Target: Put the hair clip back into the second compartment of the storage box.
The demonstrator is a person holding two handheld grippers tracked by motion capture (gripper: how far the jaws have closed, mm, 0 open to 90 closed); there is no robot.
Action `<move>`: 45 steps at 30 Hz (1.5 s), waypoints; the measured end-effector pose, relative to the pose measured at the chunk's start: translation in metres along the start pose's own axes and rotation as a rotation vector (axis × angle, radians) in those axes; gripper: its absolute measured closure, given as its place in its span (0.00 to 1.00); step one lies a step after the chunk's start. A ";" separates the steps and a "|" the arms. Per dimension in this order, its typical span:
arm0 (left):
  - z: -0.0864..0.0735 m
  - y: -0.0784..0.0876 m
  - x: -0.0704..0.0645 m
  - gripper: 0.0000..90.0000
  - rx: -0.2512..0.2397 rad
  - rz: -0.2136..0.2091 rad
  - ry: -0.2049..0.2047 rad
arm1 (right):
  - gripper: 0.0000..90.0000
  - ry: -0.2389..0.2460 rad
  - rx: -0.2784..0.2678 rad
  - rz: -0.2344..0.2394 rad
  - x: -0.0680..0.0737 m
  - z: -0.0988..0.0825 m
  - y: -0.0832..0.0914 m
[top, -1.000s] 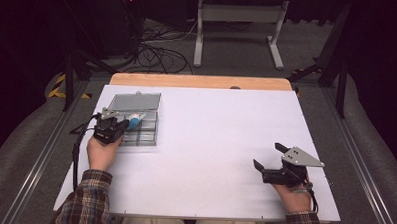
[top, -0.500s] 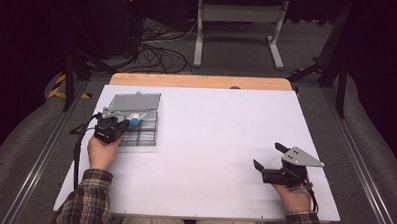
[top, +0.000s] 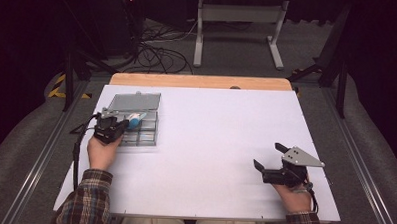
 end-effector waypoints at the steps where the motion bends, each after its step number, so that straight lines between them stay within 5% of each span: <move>1: 0.000 0.000 0.000 1.00 -0.003 -0.001 -0.001 | 0.06 0.000 0.000 0.000 0.000 0.000 0.000; 8: 0.000 0.002 0.001 0.96 -0.010 -0.015 0.024 | 0.06 -0.002 -0.004 -0.001 0.000 0.000 0.000; 20: 0.001 0.005 -0.001 0.85 -0.028 -0.025 0.005 | 0.06 -0.001 -0.006 0.000 0.000 0.001 0.000; 45: 0.007 0.019 -0.011 0.37 -0.082 -0.021 -0.036 | 0.06 -0.004 -0.008 -0.004 -0.001 0.001 0.001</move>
Point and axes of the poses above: each handheld gripper's, and its own axes: y roughly backward along the jaws, z roughly out of its top, x roughly to its left, the point moved 6 cm from there along -y, roughly forward along the jaws, and after that the axes turned 1 degree about z, right-handed, at the moved point
